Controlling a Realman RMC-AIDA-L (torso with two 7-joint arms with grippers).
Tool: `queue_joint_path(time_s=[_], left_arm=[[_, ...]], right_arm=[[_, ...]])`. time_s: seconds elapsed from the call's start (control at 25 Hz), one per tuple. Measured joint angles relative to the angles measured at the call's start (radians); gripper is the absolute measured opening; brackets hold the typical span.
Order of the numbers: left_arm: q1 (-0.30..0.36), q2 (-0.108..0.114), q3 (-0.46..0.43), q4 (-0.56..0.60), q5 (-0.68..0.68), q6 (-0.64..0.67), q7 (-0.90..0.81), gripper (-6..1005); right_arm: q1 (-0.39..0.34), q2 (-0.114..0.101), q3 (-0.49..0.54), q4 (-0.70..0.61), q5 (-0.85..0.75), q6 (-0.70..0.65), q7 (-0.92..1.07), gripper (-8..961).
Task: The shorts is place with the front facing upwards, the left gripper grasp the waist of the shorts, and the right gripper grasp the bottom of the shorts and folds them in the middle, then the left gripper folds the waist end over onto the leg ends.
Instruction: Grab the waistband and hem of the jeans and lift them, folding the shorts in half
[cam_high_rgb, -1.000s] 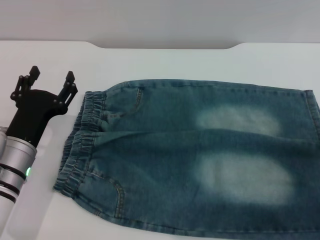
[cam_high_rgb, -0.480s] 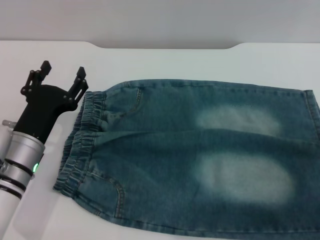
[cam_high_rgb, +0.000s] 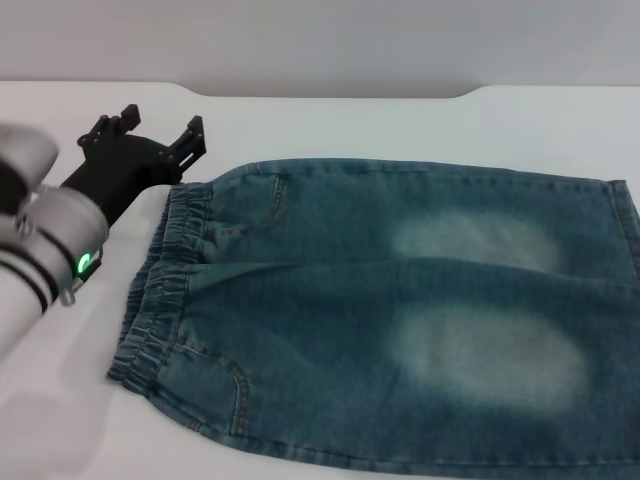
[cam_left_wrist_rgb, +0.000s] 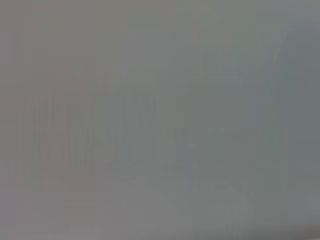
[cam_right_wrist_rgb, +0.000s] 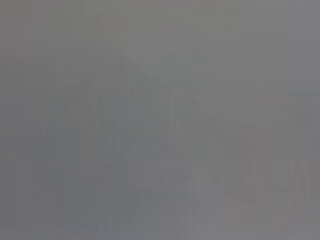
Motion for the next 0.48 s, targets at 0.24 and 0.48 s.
queue_joint_path(time_s=[0.24, 0.48], left_arm=[[0.11, -0.109, -0.34, -0.36, 0.132, -0.628, 0.212, 814], [0.116, -0.137, -0.495, -0.571, 0.146, -1.041, 0.267, 813]], right_arm=[[-0.161, 0.175, 0.407, 0.249, -0.001, 0.523, -0.247, 738], [-0.215, 0.242, 0.647, 0.383, -0.053, 0.894, -0.186, 735]])
